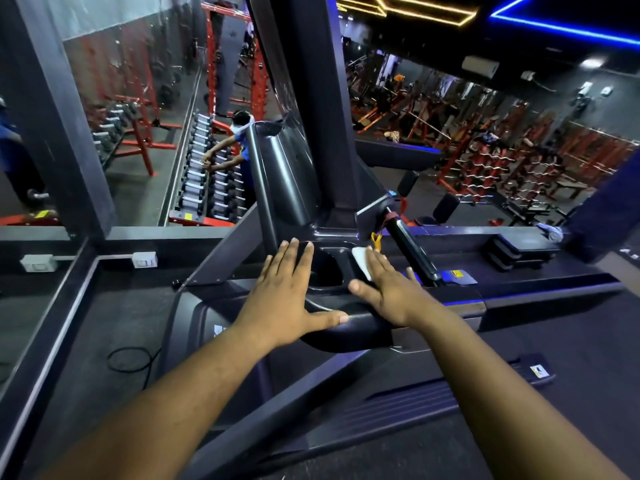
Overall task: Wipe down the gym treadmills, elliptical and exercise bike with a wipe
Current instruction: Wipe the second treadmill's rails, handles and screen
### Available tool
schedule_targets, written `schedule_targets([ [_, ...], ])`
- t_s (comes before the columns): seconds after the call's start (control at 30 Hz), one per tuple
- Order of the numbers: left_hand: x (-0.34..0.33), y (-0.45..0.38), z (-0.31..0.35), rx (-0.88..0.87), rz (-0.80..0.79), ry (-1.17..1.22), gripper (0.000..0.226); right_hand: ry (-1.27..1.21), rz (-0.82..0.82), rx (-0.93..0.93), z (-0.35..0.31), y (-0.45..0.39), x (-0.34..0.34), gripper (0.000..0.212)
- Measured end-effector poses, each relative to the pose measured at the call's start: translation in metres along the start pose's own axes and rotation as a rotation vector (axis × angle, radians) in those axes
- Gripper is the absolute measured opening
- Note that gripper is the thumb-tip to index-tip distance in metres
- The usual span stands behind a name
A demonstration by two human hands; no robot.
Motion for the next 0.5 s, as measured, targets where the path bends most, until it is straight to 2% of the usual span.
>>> schedule_targets([
  [0.07, 0.002, 0.000, 0.001, 0.002, -0.014, 0.003, 0.139, -0.101, -0.026, -0.045, -0.002, -0.020, 0.002, 0.118],
  [0.17, 0.002, 0.000, 0.003, 0.000, -0.013, 0.000, 0.137, -0.139, 0.009, -0.074, -0.004, -0.035, 0.001, 0.135],
  [0.23, 0.001, 0.001, 0.003, 0.003, -0.008, -0.007, 0.137, -0.089, 0.017, -0.064, -0.002, -0.028, -0.001, 0.141],
  [0.4, 0.001, 0.000, 0.003, 0.012, -0.026, 0.003, 0.140, 0.172, -0.006, -0.036, -0.007, 0.010, -0.003, 0.135],
  [0.5, 0.003, -0.001, 0.003, 0.005, -0.032, -0.001, 0.140, 0.154, -0.051, -0.006, -0.021, -0.009, 0.003, 0.132],
])
Point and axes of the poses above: each hand's wrist, its own y-axis away from the middle knuckle, its own x-axis out of the back of the hand, z = x × y, the point moved 4 cm from there along -y, towards the middle knuckle, and after that the axes turned 8 degrees about z, right-handed, at the moved point
